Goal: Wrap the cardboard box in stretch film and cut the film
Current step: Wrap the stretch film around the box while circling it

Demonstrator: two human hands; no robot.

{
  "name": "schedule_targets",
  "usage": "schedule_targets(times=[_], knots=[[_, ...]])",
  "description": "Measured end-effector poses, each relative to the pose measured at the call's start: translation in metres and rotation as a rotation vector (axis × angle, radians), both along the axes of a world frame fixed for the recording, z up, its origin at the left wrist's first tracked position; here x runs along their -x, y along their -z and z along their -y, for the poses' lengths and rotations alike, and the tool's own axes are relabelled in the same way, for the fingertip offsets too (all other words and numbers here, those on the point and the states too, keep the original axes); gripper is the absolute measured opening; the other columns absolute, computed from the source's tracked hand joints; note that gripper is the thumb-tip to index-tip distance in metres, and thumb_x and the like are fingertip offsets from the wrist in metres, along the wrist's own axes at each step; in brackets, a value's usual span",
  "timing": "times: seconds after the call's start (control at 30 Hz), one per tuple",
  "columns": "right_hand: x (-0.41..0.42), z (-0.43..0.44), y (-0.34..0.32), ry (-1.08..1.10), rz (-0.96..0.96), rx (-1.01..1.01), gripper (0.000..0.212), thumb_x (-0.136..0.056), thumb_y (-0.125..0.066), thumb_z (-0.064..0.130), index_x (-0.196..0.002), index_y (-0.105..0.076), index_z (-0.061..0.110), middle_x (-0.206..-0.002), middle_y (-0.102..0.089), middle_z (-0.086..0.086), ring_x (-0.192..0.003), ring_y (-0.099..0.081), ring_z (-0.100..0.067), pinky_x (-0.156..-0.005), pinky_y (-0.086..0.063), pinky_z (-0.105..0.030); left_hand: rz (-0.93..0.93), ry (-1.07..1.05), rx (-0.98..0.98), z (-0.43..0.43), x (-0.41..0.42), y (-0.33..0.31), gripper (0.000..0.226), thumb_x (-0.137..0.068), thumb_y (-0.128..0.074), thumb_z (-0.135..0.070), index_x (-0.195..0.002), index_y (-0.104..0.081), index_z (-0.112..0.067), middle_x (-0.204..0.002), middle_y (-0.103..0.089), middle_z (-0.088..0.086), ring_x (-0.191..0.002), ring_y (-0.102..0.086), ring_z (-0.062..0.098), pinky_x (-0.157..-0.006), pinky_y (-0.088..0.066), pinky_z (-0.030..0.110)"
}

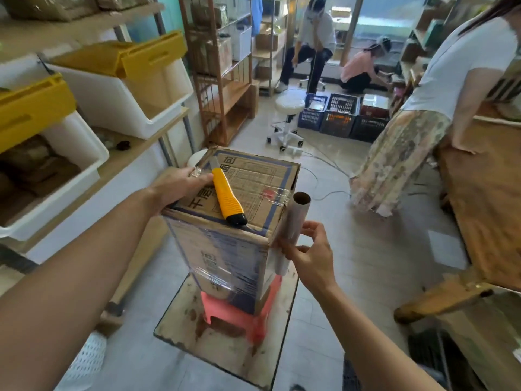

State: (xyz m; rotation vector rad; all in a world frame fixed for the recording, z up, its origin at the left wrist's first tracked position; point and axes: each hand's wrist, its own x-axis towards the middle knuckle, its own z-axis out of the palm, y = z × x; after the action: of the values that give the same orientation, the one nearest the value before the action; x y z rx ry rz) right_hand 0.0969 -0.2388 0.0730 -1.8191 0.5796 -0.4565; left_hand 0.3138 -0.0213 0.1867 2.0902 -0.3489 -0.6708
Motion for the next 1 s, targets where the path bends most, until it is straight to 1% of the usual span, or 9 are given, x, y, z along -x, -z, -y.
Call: schedule_targets(times=[0.1, 0.17, 0.3, 0.4, 0.57, 0.7, 0.8, 0.9, 1.0], knots=[[-0.008, 0.021, 0.002, -0.066, 0.040, 0.016, 0.035, -0.083, -0.070, 0.042, -0.115, -0.061, 0.030, -0.113, -0.064, 0.002, -0.067, -0.073, -0.018, -0.064, -0.061, -0.046, -0.037, 0.020, 0.051, 0.008, 0.010, -0.002, 0.029, -0.099, -0.052, -0.039, -0.108, -0.064, -0.014, -0.088, -0.077, 0.002, -0.076, -0.074, 0.015, -0.065, -0.058, 0.025], [-0.012, 0.027, 0.003, -0.115, 0.058, -0.073, 0.027, -0.094, -0.063, 0.030, -0.121, -0.058, 0.025, -0.115, -0.062, -0.006, -0.066, -0.074, -0.024, -0.061, -0.061, -0.050, -0.037, 0.016, 0.056, 0.012, 0.013, -0.002, 0.028, -0.102, -0.045, -0.033, -0.109, -0.061, -0.012, -0.084, -0.077, 0.001, -0.070, -0.073, 0.012, -0.057, -0.056, 0.020], [-0.024, 0.034, -0.002, -0.136, 0.055, -0.207, 0.016, -0.102, -0.047, 0.011, -0.117, -0.044, 0.018, -0.117, -0.057, -0.007, -0.075, -0.073, -0.034, -0.056, -0.060, -0.038, -0.009, -0.002, 0.036, 0.010, 0.013, -0.003, 0.028, -0.102, -0.044, -0.038, -0.115, -0.060, -0.018, -0.103, -0.072, 0.008, -0.083, -0.073, 0.018, -0.065, -0.057, 0.025], [-0.032, 0.043, -0.003, -0.114, 0.038, -0.208, 0.026, -0.095, -0.060, 0.008, -0.117, -0.050, 0.017, -0.117, -0.059, -0.006, -0.080, -0.072, -0.029, -0.060, -0.060, -0.035, 0.073, -0.007, -0.038, 0.013, 0.014, -0.005, 0.023, -0.102, -0.045, -0.041, -0.106, -0.061, -0.025, -0.102, -0.069, 0.005, -0.094, -0.070, 0.023, -0.075, -0.053, 0.031], [-0.043, 0.061, -0.008, -0.040, 0.022, -0.053, 0.039, -0.082, -0.080, 0.026, -0.109, -0.052, 0.022, -0.104, -0.064, 0.007, -0.073, -0.069, -0.009, -0.066, -0.056, -0.028, 0.078, -0.057, -0.053, 0.014, 0.013, -0.006, 0.031, -0.099, -0.044, -0.046, -0.104, -0.064, -0.023, -0.104, -0.071, 0.010, -0.099, -0.069, 0.030, -0.087, -0.054, 0.043], [-0.060, 0.069, -0.012, -0.020, 0.027, -0.106, 0.020, -0.095, -0.062, 0.020, -0.115, -0.059, 0.020, -0.106, -0.066, -0.001, -0.075, -0.072, -0.020, -0.065, -0.062, -0.040, 0.056, -0.067, -0.030, 0.016, 0.013, -0.006, 0.029, -0.105, -0.037, -0.037, -0.103, -0.062, -0.023, -0.099, -0.071, 0.011, -0.092, -0.069, 0.027, -0.080, -0.053, 0.039], [-0.071, 0.069, -0.012, -0.053, 0.000, -0.103, 0.030, -0.096, -0.048, 0.016, -0.122, -0.060, 0.024, -0.104, -0.067, -0.005, -0.084, -0.070, -0.027, -0.067, -0.062, -0.044, 0.047, -0.064, -0.014, 0.017, 0.012, -0.004, 0.029, -0.105, -0.036, -0.036, -0.102, -0.063, -0.024, -0.096, -0.071, 0.007, -0.087, -0.070, 0.022, -0.077, -0.051, 0.036], [-0.078, 0.073, -0.019, -0.101, -0.017, -0.079, 0.032, -0.087, -0.052, 0.025, -0.118, -0.060, 0.029, -0.106, -0.067, -0.001, -0.092, -0.068, -0.024, -0.076, -0.060, -0.047, 0.045, -0.070, -0.006, 0.015, 0.011, -0.002, 0.030, -0.105, -0.036, -0.035, -0.102, -0.064, -0.023, -0.098, -0.071, 0.009, -0.090, -0.069, 0.023, -0.078, -0.051, 0.036], [-0.085, 0.085, -0.023, -0.133, -0.035, -0.021, 0.027, -0.095, -0.059, 0.033, -0.118, -0.047, 0.024, -0.112, -0.063, -0.001, -0.095, -0.066, -0.024, -0.081, -0.058, -0.045, 0.017, -0.083, -0.003, 0.017, 0.010, -0.003, 0.032, -0.105, -0.035, -0.037, -0.102, -0.064, -0.024, -0.101, -0.072, 0.013, -0.091, -0.070, 0.024, -0.078, -0.051, 0.035]])
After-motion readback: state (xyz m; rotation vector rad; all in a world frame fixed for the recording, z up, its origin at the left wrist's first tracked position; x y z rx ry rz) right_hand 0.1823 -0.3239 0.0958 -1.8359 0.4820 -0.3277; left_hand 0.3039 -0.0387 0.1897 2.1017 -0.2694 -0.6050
